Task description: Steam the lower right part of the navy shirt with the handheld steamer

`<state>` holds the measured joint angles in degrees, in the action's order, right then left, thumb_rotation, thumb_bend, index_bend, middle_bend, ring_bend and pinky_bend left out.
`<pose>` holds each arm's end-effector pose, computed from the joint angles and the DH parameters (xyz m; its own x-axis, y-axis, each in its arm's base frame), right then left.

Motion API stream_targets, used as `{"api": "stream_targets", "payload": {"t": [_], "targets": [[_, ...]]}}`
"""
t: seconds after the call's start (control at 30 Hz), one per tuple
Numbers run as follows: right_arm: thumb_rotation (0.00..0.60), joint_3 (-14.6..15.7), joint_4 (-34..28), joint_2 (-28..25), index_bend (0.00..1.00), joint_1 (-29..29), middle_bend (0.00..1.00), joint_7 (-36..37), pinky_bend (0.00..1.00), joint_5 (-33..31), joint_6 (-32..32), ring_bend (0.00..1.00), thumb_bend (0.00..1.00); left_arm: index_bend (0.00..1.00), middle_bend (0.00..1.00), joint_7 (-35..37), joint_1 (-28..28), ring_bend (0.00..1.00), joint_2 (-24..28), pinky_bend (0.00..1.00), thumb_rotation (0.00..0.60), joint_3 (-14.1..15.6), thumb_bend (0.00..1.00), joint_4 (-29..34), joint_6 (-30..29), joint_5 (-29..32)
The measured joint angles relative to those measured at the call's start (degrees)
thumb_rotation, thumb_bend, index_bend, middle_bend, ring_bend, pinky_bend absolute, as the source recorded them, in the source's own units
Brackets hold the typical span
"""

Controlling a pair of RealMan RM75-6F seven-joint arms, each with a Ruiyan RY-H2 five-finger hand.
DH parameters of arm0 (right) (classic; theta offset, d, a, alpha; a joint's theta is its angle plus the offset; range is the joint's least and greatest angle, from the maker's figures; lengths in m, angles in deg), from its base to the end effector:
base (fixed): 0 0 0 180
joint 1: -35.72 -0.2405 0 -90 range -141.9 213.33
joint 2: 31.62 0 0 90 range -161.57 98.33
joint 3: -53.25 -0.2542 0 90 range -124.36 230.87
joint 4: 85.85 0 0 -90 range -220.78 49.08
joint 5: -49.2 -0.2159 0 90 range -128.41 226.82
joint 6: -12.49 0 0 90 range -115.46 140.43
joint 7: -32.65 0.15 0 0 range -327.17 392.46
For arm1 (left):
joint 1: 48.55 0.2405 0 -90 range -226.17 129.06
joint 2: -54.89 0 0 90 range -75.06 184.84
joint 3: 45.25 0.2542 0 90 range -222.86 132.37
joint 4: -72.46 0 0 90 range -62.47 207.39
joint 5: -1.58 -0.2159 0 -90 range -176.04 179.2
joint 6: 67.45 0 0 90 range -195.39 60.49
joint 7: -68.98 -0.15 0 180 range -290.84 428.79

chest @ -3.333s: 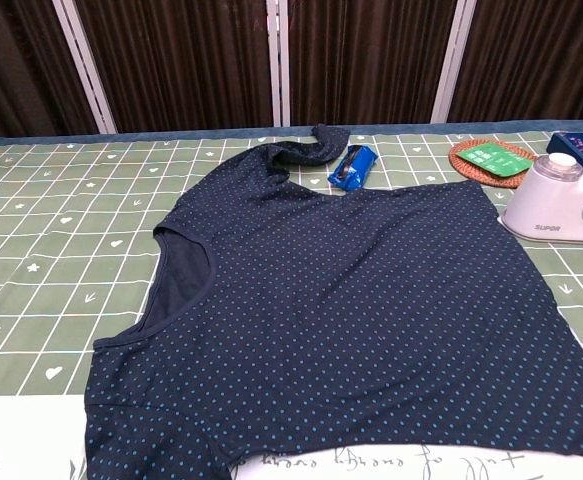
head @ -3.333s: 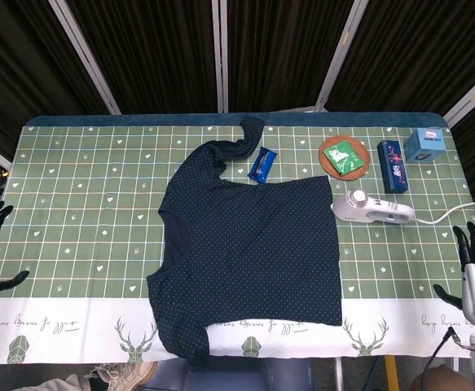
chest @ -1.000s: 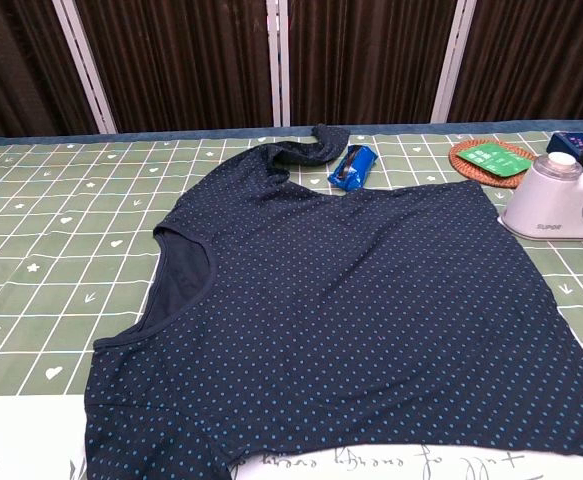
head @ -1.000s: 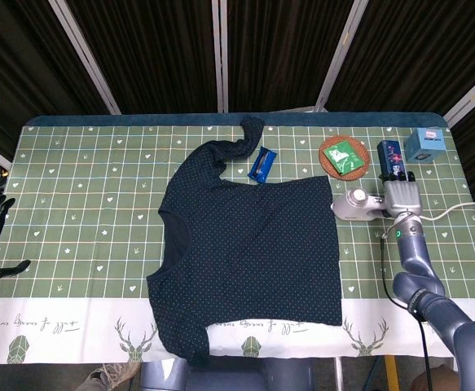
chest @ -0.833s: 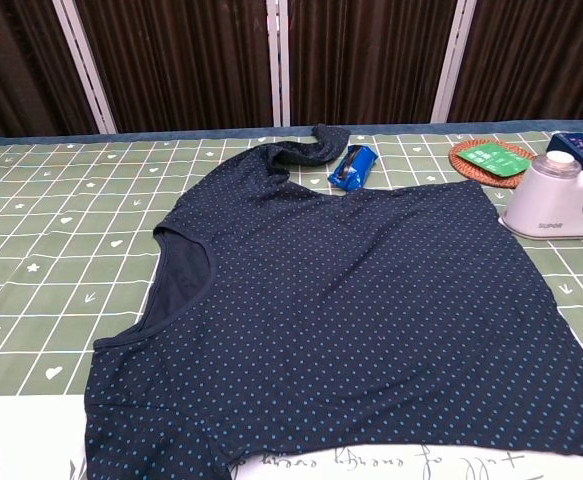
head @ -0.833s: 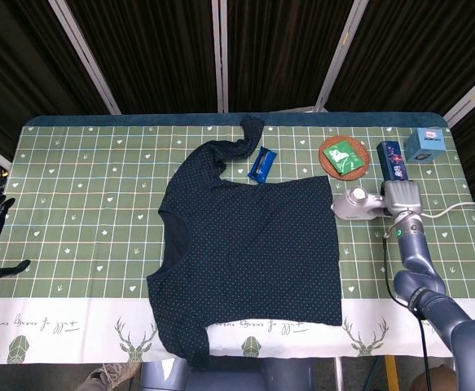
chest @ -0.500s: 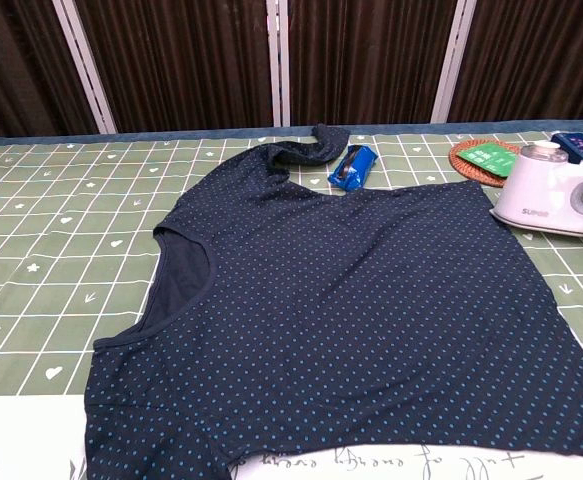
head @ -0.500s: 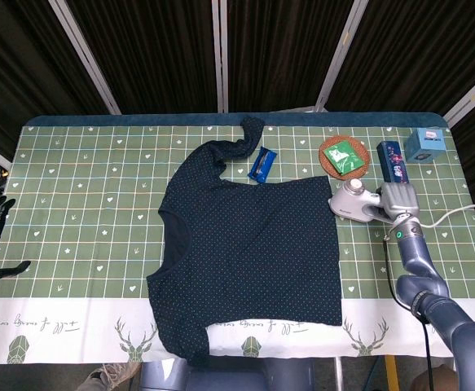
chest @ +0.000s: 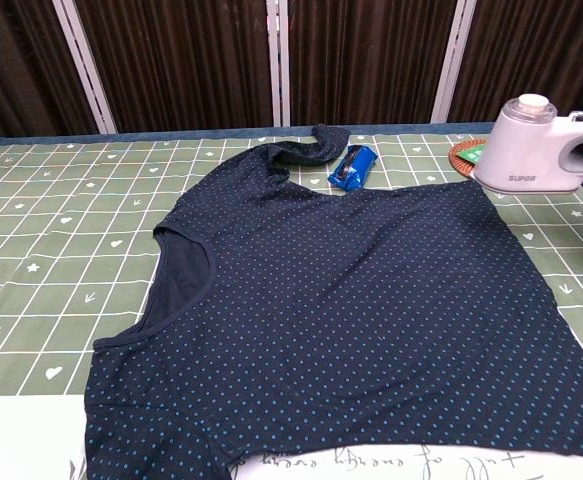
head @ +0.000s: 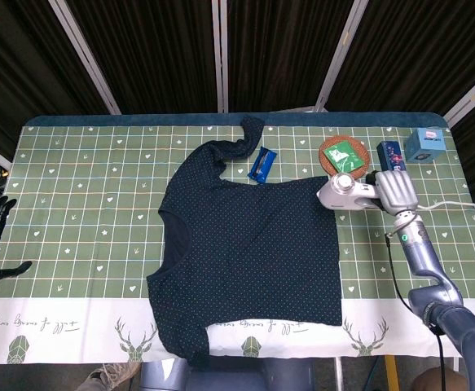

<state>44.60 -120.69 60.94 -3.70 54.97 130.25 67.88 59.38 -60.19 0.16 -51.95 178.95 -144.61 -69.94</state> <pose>-0.2992 -0.4324 0.0816 0.4622 -0.0510 0.8853 -0.8788 -0.1596 0.4496 -0.2810 0.2286 0.1809 0.4289 0.0632 0.9012 0.8976 0.0829 -0.4330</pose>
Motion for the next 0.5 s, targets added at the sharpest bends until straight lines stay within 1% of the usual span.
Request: {"api": "stream_targets", "payload": {"t": [0.13,0.23,0.33,0.5], "targets": [[0.6,1.8,-3.3,0.0,0.81,-0.3,0.64,2.0,0.9,4.6,5.8,0.61,1.0,0.0,0.0,0.6,0.1,0.0,0.3,0.0,0.6,0.0,0.0,0.1,-0.1,-0.2],[0.6,3.0,-5.6,0.3,0.81,-1.0,0.64,2.1,0.9,7.3,8.1,0.61,1.0,0.0,0.0,0.9,0.1,0.0,0.4,0.0,0.6,0.1,0.0,0.1,0.0,-0.3],[0.6,4.1,-8.0,0.8,0.81,-2.0,0.64,1.1,0.9,9.3,8.9,0.61,1.0,0.0,0.0,1.1,0.1,0.0,0.5,0.0,0.6,0.0,0.0,0.1,0.2,-0.1],[0.6,5.4,-12.4,1.8,0.81,-4.0,0.64,-2.5,0.9,11.7,8.5,0.61,1.0,0.0,0.0,1.3,0.0,0.0,0.6,0.0,0.6,0.0,0.0,-0.1,0.6,0.3]]}}
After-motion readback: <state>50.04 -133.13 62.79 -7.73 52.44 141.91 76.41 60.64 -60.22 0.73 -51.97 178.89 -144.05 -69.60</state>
